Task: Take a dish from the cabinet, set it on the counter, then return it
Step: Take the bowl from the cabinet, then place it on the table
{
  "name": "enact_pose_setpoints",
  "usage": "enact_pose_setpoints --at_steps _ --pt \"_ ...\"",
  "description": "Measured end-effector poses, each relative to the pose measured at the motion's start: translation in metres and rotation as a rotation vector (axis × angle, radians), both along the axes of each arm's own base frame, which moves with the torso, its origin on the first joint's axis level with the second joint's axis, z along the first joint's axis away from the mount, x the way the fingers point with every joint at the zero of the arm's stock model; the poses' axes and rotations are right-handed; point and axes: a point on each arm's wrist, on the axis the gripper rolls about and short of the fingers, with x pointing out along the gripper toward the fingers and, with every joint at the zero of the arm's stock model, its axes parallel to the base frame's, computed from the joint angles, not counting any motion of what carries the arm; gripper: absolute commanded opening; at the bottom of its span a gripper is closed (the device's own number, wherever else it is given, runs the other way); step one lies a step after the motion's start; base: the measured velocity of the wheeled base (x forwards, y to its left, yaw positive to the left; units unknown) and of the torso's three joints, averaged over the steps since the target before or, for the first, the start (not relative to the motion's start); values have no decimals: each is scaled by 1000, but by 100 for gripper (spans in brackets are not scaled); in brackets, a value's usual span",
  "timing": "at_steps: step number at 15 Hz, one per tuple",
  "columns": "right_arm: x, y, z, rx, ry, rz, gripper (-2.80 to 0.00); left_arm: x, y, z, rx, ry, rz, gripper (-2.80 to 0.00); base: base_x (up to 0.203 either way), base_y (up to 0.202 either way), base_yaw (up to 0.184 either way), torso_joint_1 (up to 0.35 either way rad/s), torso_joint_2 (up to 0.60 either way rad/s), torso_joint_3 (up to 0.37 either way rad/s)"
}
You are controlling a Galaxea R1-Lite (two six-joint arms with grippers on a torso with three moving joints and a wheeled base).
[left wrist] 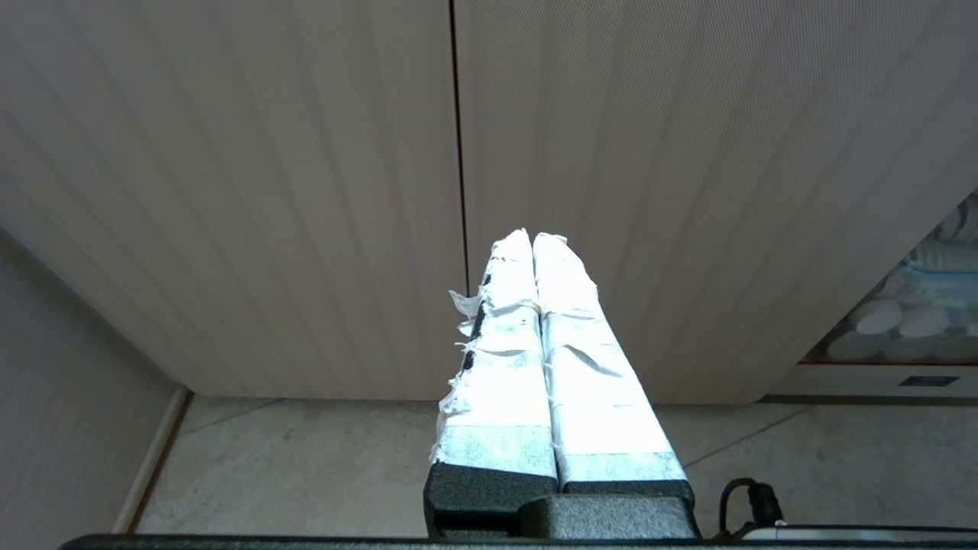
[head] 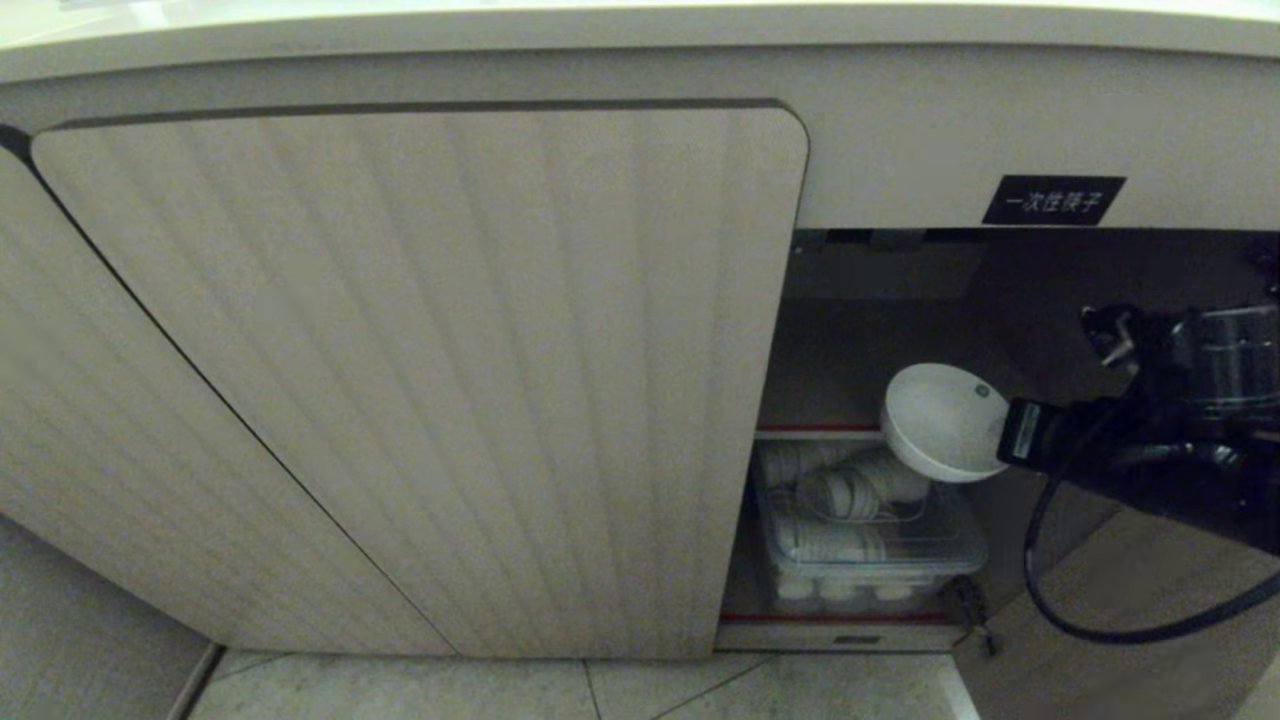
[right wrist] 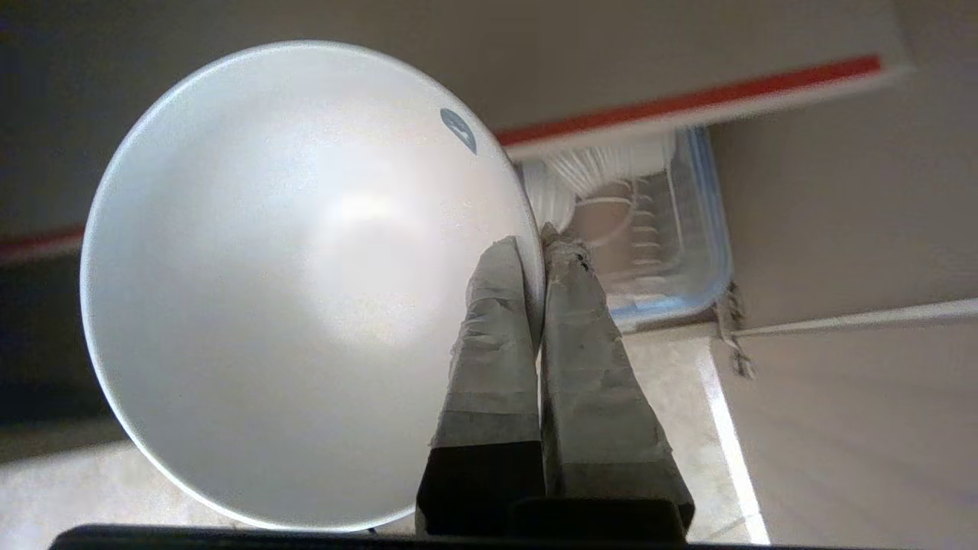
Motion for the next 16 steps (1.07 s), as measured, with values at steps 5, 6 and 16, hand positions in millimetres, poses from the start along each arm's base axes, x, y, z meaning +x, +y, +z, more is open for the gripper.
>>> enact_pose_setpoints --at_steps 5,6,16 --pt "-32 -6 -2 -21 4 42 -280 0 0 0 0 0 0 -280 0 0 0 0 0 0" --pt "-39 -7 -5 -36 9 51 -280 0 0 0 0 0 0 -280 0 0 0 0 0 0" --pt "-103 -17 -25 -19 70 150 -280 0 0 0 0 0 0 -280 0 0 0 0 0 0"
